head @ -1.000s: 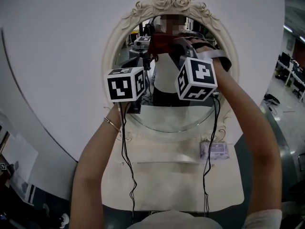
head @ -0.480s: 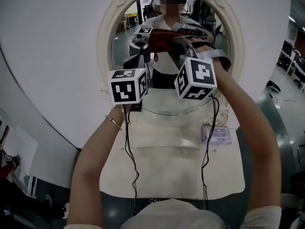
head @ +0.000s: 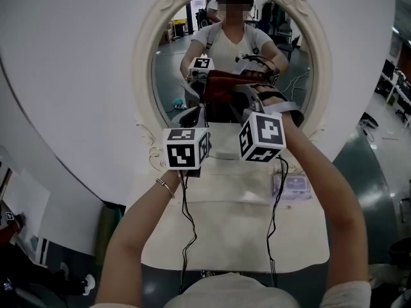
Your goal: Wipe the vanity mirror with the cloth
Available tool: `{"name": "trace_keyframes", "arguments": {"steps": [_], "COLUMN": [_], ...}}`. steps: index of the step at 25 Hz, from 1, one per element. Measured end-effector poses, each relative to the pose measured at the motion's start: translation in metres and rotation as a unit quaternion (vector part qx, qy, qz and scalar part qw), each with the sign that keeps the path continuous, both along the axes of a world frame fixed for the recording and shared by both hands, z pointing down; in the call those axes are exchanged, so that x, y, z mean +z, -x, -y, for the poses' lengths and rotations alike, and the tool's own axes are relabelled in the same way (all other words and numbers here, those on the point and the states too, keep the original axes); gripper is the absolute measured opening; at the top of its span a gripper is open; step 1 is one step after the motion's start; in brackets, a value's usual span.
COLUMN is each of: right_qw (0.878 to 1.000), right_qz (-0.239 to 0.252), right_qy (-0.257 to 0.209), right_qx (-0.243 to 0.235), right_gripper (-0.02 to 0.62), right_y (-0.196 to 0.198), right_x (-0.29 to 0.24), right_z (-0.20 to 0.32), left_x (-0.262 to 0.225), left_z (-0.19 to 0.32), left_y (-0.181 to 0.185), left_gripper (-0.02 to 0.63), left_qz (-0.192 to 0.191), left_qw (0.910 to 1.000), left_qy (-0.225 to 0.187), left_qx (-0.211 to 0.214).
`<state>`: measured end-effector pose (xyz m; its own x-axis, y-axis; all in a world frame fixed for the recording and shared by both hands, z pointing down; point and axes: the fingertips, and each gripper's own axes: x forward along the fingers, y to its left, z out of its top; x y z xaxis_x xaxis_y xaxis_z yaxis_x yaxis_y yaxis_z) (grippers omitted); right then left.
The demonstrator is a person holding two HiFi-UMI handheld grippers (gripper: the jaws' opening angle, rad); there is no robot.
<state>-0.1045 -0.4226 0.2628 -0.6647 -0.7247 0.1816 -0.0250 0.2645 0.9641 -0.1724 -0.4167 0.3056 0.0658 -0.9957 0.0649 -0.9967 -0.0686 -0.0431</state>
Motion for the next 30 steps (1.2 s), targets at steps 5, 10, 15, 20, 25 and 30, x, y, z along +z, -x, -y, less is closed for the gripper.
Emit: {"name": "trace_keyframes", "arguments": {"steps": [5, 10, 15, 20, 25, 30], "right_qw": [1.000, 0.998, 0.995, 0.991, 0.983, 0.976], "right_qz": [-0.004, -0.005, -0.028, -0.058, -0.066, -0.079], "right_qy": [0.024, 0.056, 0.095, 0.120, 0.170, 0.204], "right_qx": [-0.001, -0.001, -0.001, 0.000, 0.004, 0.006], "right_gripper": [0.063, 0.063, 0.063, 0.063, 0.063, 0.063], "right_y": [0.000, 0.000, -0.002, -0.006, -0.009, -0.010], "right_x": [0.032, 0.068, 0.124, 0.180, 0.227, 0.264], "right_z": [-0.001, -0.002, -0.004, -0.006, -0.007, -0.011], "left_x": [0.028, 0.061, 0.108, 0.158, 0.194, 0.222], "left_z": [-0.005, -0.008, -0.013, -0.023, -0.029, -0.035], "left_y": [0.000, -0.004, -0.008, -0.013, -0.016, -0.022], "left_gripper": [0.003, 0.003, 0.003, 0.003, 0.003, 0.003], "left_qz": [-0.021, -0.036, -0.052, -0.065, -0.077, -0.076], "left_qw": [0.9997, 0.9991, 0.9973, 0.9932, 0.9894, 0.9863], "left_qy": [-0.001, 0.015, 0.048, 0.094, 0.122, 0.146], "left_qx": [-0.016, -0.019, -0.019, -0.019, -0.018, -0.014]}}
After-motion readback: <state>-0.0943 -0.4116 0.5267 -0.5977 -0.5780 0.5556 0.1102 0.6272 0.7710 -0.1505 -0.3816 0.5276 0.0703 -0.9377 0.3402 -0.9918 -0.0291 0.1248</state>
